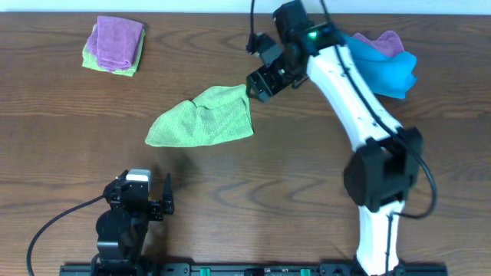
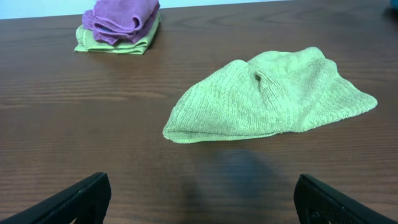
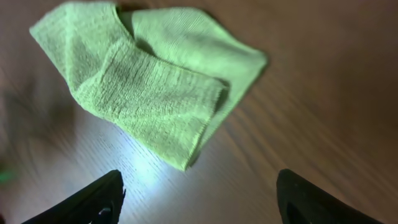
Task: Fold the cloth
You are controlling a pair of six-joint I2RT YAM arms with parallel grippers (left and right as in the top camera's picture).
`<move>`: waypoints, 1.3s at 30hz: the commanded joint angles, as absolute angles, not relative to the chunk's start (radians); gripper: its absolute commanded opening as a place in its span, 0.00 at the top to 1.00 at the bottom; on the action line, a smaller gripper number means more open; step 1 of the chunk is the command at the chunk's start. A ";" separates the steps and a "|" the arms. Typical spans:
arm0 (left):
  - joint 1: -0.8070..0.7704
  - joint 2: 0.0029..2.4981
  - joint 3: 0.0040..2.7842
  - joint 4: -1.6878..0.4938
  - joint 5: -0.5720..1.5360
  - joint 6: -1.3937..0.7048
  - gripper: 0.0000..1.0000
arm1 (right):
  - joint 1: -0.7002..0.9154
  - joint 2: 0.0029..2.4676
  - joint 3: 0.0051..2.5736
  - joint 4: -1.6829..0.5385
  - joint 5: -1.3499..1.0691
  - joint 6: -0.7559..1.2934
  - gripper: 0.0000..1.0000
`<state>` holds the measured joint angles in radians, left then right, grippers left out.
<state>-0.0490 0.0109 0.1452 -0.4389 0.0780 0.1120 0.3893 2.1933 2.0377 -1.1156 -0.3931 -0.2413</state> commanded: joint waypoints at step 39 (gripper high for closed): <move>-0.053 0.004 0.126 -0.441 0.071 0.120 0.05 | 0.455 2.442 2.034 -0.963 -0.382 -0.268 0.27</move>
<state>-0.0490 0.0109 0.1452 -0.4389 0.0780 0.1120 0.4652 2.4401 2.0338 -0.9710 -0.4065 -0.2951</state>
